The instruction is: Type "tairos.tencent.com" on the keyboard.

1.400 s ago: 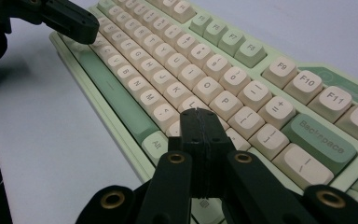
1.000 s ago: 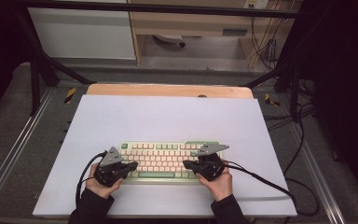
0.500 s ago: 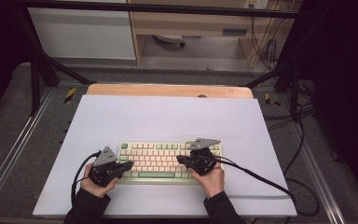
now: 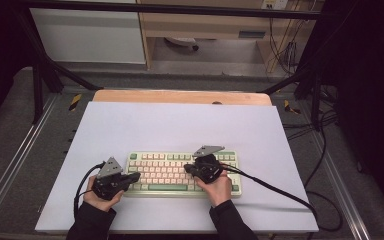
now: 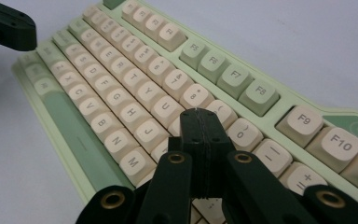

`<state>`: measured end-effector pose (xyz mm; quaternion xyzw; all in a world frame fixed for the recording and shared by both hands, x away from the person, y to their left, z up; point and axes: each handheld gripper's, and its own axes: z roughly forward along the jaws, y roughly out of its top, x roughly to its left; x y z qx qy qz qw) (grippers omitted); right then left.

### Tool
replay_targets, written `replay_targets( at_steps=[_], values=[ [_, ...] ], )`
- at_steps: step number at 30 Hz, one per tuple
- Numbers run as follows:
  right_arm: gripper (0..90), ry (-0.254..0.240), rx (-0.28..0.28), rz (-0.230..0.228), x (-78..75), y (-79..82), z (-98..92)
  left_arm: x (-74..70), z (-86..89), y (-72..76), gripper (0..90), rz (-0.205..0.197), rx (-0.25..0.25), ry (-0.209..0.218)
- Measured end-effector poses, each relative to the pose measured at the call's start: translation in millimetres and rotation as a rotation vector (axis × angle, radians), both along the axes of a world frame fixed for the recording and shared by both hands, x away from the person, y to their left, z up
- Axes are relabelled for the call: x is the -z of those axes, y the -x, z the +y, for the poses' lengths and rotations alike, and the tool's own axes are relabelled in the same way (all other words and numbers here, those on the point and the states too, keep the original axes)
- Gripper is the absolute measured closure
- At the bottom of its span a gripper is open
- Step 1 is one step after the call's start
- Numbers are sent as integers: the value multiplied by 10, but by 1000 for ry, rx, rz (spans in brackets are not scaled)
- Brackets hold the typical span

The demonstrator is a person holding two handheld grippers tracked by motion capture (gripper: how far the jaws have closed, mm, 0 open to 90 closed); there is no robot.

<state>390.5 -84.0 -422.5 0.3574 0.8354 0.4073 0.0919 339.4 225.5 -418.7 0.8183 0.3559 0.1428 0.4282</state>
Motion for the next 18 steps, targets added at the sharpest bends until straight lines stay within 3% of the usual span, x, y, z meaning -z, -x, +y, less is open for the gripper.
replay_targets(
  at_steps=[12, 18],
  values=[
    [900, 23, 6, 3, 74, -23, 18, 4, -3, 0, 897, 1, 2, -1],
    [900, 22, -4, -13, 23, 11, 4, 3, -1, -2, 897, 1, 0, 2]
  ],
)
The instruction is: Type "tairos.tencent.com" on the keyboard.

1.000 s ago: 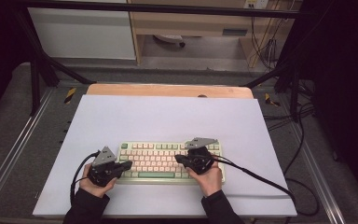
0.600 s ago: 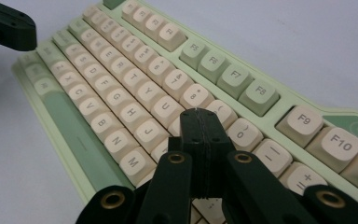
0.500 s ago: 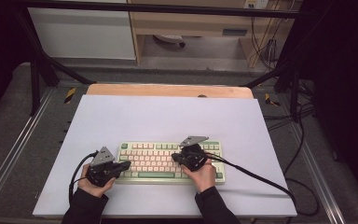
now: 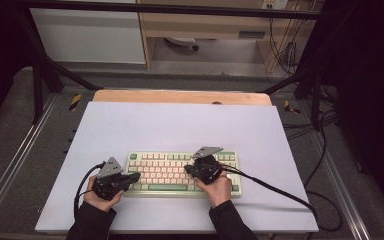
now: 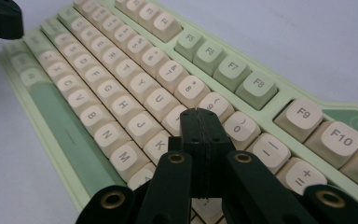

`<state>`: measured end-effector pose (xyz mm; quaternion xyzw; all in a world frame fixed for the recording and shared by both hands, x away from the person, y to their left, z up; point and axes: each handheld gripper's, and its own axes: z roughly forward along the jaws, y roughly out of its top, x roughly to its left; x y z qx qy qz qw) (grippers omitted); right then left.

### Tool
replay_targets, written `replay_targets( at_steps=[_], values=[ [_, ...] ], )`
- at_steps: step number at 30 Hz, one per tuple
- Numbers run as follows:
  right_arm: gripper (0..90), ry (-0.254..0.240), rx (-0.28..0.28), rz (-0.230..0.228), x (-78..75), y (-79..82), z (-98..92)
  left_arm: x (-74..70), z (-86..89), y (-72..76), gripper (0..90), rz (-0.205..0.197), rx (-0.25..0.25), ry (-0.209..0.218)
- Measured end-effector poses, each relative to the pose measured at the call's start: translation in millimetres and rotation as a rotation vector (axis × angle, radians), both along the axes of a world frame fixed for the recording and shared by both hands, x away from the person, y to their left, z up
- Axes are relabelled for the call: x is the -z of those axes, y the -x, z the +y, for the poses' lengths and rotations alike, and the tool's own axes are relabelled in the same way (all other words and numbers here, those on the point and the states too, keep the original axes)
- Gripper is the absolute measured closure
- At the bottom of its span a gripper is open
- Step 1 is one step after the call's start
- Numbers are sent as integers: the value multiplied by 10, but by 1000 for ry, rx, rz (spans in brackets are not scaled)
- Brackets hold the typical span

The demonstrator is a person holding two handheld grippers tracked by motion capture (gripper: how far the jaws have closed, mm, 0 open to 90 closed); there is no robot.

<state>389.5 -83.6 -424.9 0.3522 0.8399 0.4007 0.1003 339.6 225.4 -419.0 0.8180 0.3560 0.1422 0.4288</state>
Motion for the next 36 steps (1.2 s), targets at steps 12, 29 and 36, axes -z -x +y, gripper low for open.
replay_targets(
  at_steps=[12, 29, 36],
  values=[
    [900, -25, -30, -25, -167, 120, -62, 3, -11, 2, 897, 1, 3, -2],
    [900, -57, -64, -6, -162, 223, -26, 7, -19, 2, 896, 2, 5, -2],
    [900, -61, -78, 17, -89, 228, 33, 9, -25, 3, 896, 1, 7, -4]
  ],
)
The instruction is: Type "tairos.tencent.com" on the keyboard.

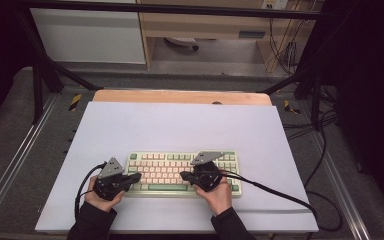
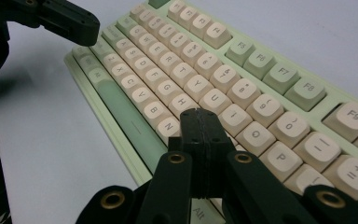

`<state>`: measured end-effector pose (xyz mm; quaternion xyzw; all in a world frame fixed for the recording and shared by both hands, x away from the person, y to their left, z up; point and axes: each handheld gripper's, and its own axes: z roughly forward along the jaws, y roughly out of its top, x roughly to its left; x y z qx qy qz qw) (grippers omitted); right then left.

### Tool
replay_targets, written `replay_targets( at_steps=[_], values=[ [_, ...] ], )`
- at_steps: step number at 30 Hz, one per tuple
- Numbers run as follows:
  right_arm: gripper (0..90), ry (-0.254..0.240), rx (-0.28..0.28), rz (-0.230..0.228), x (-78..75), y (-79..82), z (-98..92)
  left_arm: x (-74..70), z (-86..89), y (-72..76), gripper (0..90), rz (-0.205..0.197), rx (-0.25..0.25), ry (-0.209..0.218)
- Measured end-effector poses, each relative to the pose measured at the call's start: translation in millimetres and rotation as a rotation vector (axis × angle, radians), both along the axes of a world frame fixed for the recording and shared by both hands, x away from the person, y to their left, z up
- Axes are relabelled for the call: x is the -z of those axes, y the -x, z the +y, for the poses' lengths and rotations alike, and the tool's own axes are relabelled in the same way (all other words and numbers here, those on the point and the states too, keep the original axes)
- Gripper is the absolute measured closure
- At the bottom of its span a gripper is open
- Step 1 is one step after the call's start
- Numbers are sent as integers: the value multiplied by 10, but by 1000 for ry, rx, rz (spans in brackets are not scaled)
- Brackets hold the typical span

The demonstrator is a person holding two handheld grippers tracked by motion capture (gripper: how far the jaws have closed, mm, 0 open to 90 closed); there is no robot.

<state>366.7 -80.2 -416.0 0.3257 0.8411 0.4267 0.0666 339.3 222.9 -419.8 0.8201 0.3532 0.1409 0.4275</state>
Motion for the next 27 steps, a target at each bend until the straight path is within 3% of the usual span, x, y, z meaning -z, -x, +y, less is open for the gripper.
replay_targets(
  at_steps=[20, 27],
  values=[
    [900, 0, -16, 34, 155, -15, 90, 6, -12, 1, 897, 1, 3, -3],
    [900, 9, -18, 25, 185, -18, 99, 3, -13, 2, 897, 0, 3, -3]
  ],
)
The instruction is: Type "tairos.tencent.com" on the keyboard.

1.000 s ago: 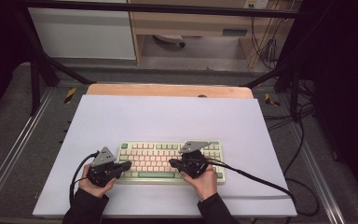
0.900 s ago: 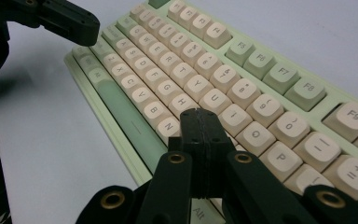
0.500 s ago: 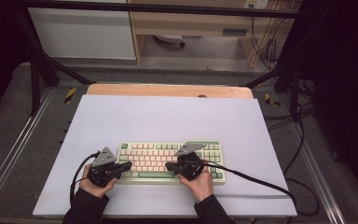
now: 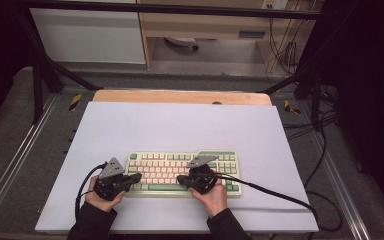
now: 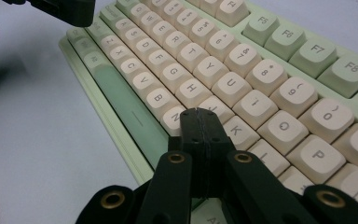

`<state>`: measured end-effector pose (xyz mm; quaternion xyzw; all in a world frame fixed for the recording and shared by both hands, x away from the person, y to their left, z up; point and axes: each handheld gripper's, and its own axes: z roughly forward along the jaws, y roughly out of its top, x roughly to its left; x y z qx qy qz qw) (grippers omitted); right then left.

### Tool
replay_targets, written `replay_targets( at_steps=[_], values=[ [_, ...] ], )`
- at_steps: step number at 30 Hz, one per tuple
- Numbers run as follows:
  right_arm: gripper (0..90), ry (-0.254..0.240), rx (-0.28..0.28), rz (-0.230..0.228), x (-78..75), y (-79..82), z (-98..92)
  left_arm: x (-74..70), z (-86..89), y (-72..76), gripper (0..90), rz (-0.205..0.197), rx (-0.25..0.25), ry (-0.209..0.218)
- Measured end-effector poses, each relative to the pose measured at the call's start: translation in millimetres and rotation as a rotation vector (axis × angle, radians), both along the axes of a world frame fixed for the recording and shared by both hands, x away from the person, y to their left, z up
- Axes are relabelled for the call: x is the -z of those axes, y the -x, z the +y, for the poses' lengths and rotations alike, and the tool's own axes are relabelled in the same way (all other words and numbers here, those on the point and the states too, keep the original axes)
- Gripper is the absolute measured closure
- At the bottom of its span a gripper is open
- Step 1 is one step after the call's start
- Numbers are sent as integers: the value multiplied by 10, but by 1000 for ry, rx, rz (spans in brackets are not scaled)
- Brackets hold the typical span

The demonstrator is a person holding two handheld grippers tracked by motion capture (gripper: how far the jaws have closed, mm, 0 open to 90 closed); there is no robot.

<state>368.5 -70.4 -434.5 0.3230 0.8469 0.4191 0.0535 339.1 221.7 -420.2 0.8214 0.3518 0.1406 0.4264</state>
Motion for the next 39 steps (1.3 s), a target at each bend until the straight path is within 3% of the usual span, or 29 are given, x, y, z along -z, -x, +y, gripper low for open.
replay_targets(
  at_steps=[4, 14, 20, 30, 39],
  values=[
    [900, 0, -1, -2, -23, 4, -11, -3, 0, 1, 897, 0, 1, 1],
    [885, -15, 33, -53, -272, 29, -218, -27, 10, 10, 885, -4, 3, 10],
    [821, -19, 60, -49, -295, 32, -471, -48, 21, 5, 743, -20, -12, 9],
    [548, -8, 136, -68, -286, 65, -886, -40, 29, -18, 433, -21, -20, -16],
    [273, -18, 181, -75, -231, 104, -1239, -7, 125, -17, 262, 5, -13, -19]
  ],
)
